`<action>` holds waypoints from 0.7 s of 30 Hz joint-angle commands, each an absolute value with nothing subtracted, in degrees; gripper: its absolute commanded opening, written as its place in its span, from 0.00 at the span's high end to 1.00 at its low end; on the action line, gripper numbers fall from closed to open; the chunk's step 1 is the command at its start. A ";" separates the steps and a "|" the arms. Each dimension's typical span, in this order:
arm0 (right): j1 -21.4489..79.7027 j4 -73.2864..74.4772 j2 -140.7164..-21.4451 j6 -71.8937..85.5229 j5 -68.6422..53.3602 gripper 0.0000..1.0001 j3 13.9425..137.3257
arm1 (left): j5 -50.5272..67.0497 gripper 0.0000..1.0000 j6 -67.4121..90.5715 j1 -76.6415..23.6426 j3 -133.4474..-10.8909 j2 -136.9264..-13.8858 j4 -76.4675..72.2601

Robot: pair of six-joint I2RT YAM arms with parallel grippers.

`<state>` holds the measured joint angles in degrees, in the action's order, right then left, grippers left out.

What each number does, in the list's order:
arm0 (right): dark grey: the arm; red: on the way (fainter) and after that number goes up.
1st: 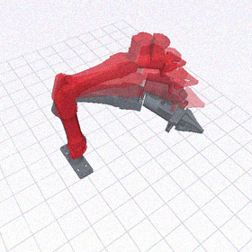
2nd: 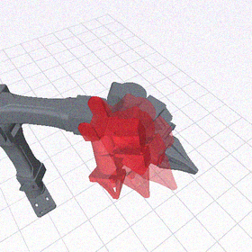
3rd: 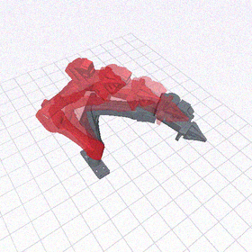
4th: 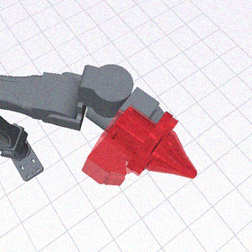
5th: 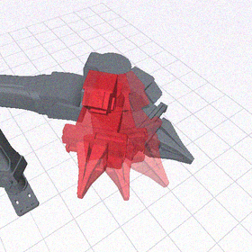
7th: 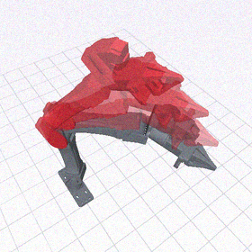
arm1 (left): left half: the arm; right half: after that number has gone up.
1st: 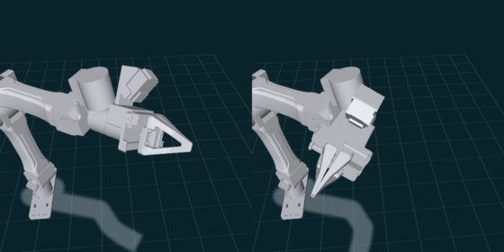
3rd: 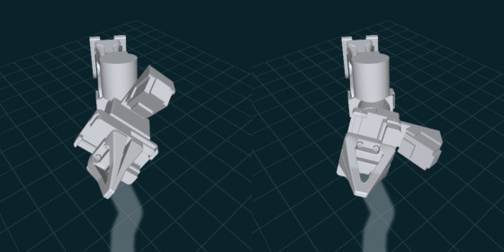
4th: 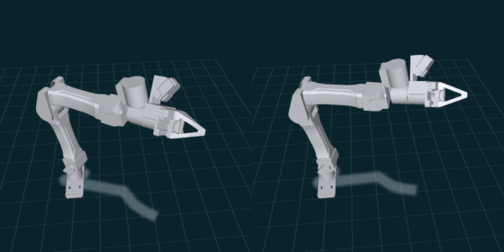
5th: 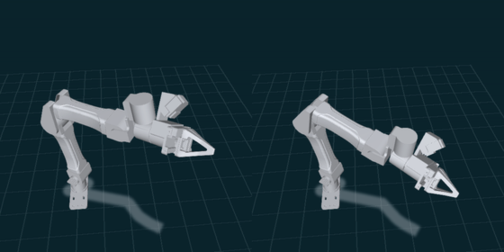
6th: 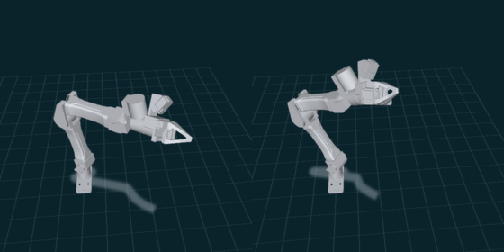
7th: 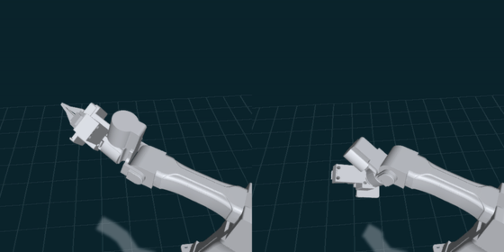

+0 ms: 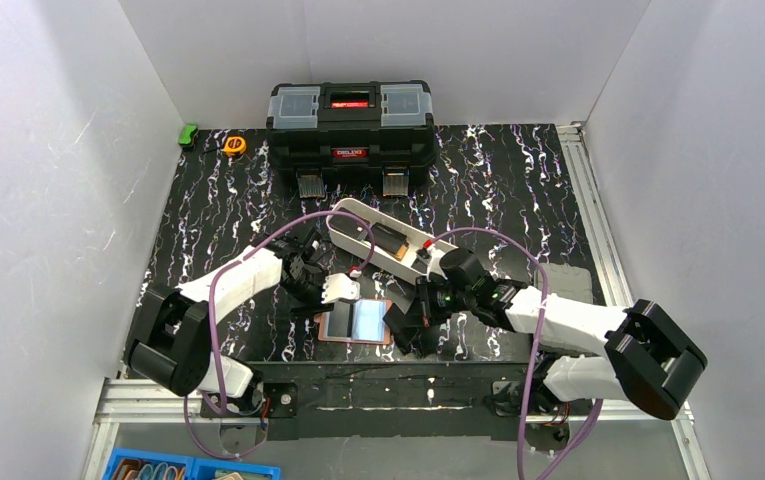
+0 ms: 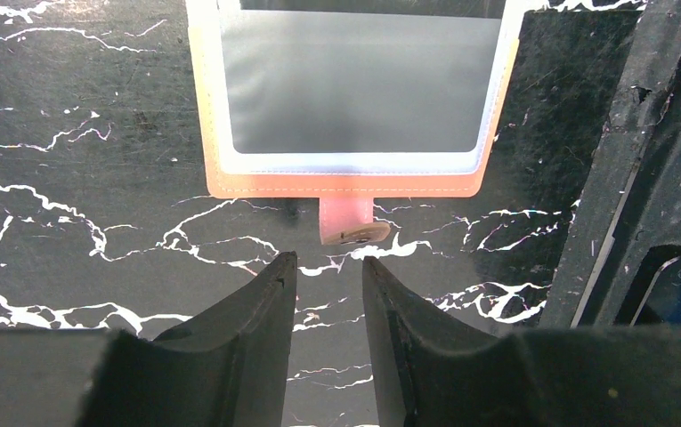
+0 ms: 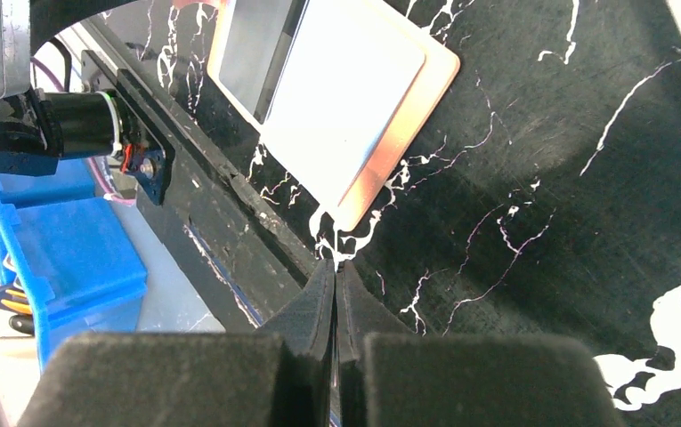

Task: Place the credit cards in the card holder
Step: Insert the credit card into the card holder.

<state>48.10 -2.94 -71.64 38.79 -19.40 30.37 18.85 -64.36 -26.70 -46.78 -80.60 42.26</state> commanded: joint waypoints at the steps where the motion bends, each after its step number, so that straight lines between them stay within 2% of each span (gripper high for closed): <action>1: 47.78 -3.44 -71.90 37.53 -19.87 0.99 31.66 | 19.69 0.68 -64.71 -26.63 -45.92 -80.15 42.92; 12: 47.81 -6.45 -77.98 37.63 -22.08 0.99 33.97 | 19.58 0.68 -64.34 -26.63 -45.85 -79.87 42.28; 21: 47.81 -4.25 -74.97 37.13 -21.13 0.99 32.95 | 19.60 0.68 -64.44 -26.64 -45.95 -79.75 42.14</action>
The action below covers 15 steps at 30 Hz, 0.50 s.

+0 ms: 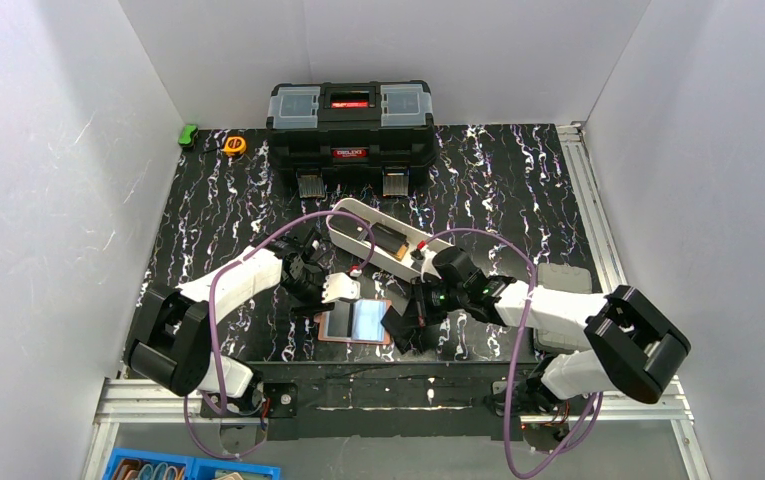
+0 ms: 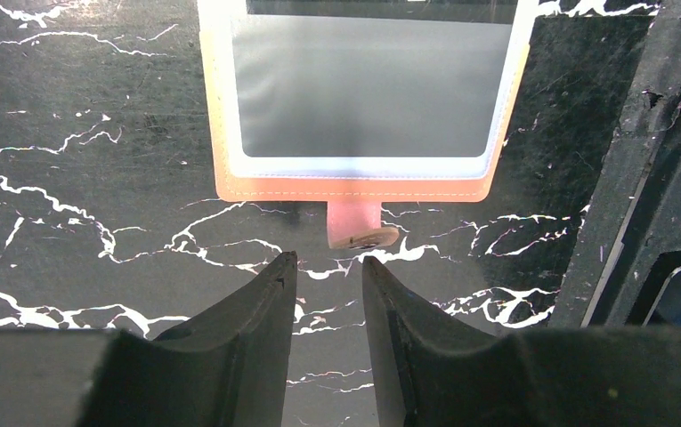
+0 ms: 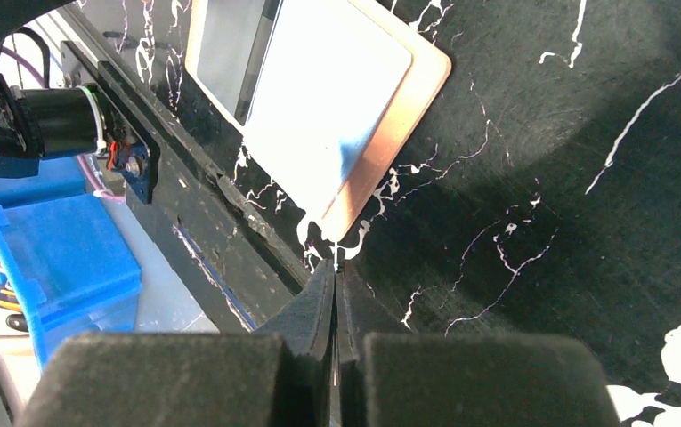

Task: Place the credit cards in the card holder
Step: Insert the credit card into the card holder.

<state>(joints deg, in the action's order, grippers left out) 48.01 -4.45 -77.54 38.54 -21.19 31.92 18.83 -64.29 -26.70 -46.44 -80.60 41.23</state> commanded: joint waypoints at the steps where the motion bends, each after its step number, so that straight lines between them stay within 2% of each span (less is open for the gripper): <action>1: 47.81 -4.09 -74.56 37.03 -21.05 0.99 32.74 | 19.60 0.68 -64.49 -26.63 -45.97 -79.66 42.17; 15: 47.81 -6.33 -77.81 37.09 -22.21 0.99 33.43 | 19.17 0.68 -64.60 -26.63 -45.70 -79.02 41.92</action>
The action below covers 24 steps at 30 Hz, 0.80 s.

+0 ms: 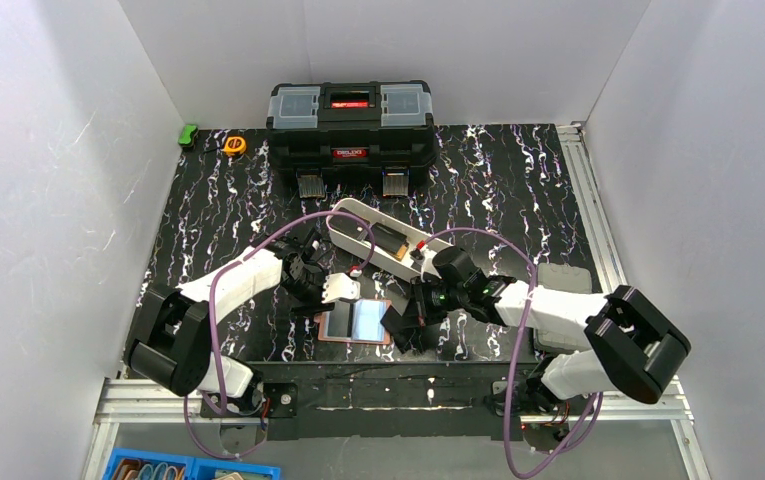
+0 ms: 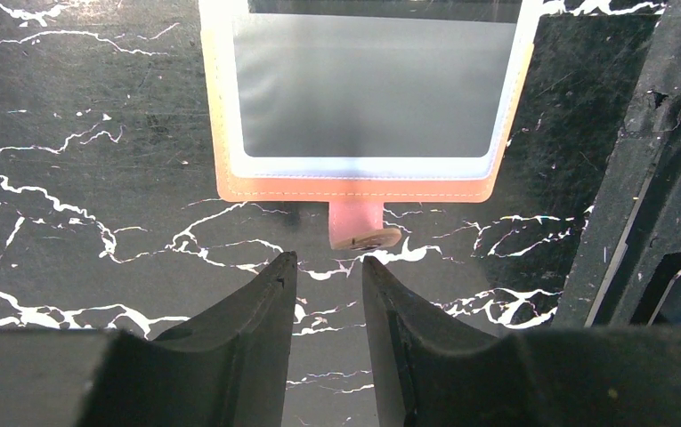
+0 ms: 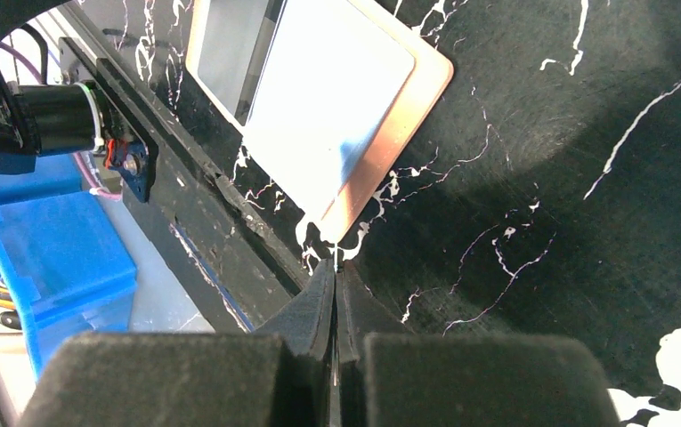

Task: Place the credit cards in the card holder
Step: Insert the credit card into the card holder.

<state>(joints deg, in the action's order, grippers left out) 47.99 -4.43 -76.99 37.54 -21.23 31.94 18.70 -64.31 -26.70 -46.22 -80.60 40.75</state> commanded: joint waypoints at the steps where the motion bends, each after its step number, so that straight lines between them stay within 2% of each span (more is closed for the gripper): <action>1: 47.82 -6.49 -77.98 37.12 -22.23 0.99 33.40 | 19.12 0.68 -64.60 -26.65 -45.77 -79.11 41.92; 24: 47.81 -10.47 -80.95 37.93 -24.06 0.99 34.76 | 18.66 0.68 -65.17 -26.63 -45.48 -79.19 41.63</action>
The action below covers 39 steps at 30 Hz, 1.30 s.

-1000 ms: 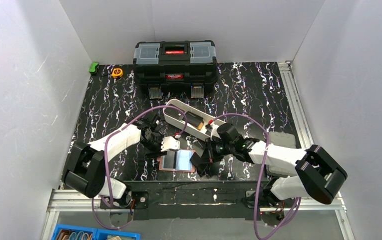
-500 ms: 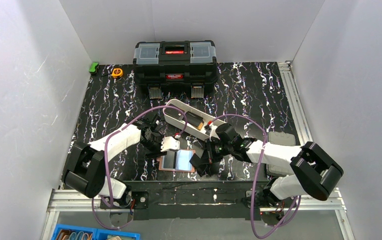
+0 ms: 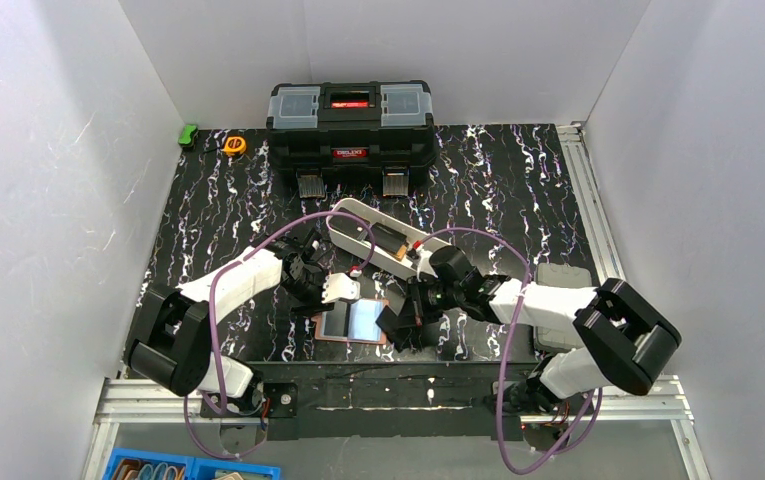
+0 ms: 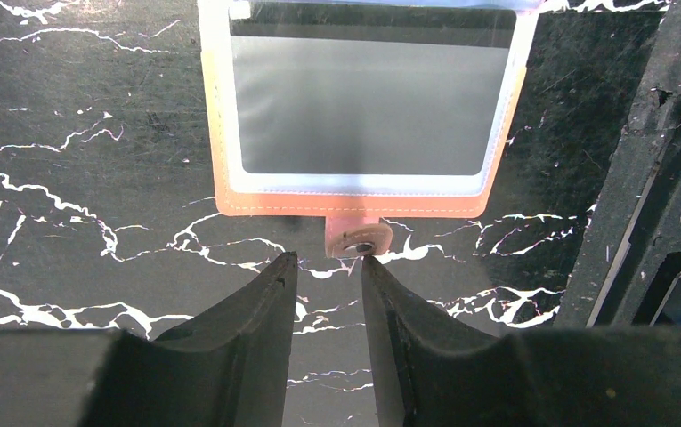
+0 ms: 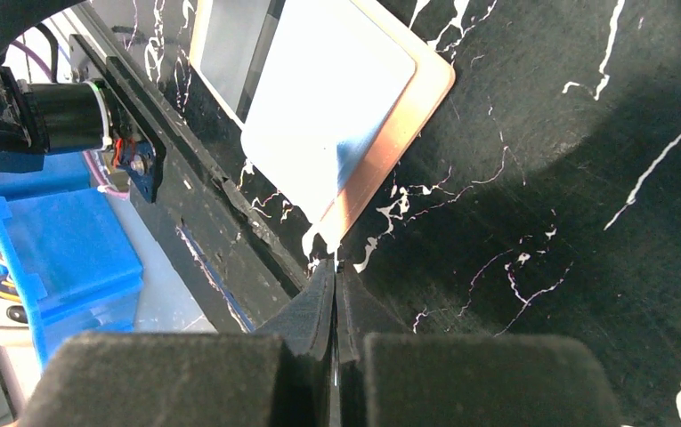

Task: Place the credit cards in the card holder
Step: Insert the credit card into the card holder.

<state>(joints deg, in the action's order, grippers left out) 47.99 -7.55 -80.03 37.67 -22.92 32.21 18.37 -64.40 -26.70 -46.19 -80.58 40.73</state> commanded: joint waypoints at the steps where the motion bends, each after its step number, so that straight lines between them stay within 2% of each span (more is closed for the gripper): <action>1: 47.77 -10.60 -81.21 38.04 -24.22 0.99 35.05 | 18.64 0.68 -65.21 -26.63 -45.44 -79.20 41.62; 20: 47.81 -13.22 -85.54 38.50 -26.10 0.99 38.22 | 18.71 0.68 -65.64 -26.63 -45.19 -79.28 41.66; 27: 47.81 -13.70 -88.00 38.58 -27.77 0.99 42.84 | 19.06 0.68 -65.19 -26.67 -45.98 -79.20 41.91; 39: 49.17 -12.97 -93.99 38.32 -29.05 0.99 47.49 | 24.14 0.68 -61.10 -21.79 -53.50 -77.11 48.86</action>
<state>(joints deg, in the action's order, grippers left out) 48.49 -11.92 -92.66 38.76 -27.73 45.54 20.29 -62.33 -23.88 -50.15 -79.96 44.18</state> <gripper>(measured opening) 0.031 0.319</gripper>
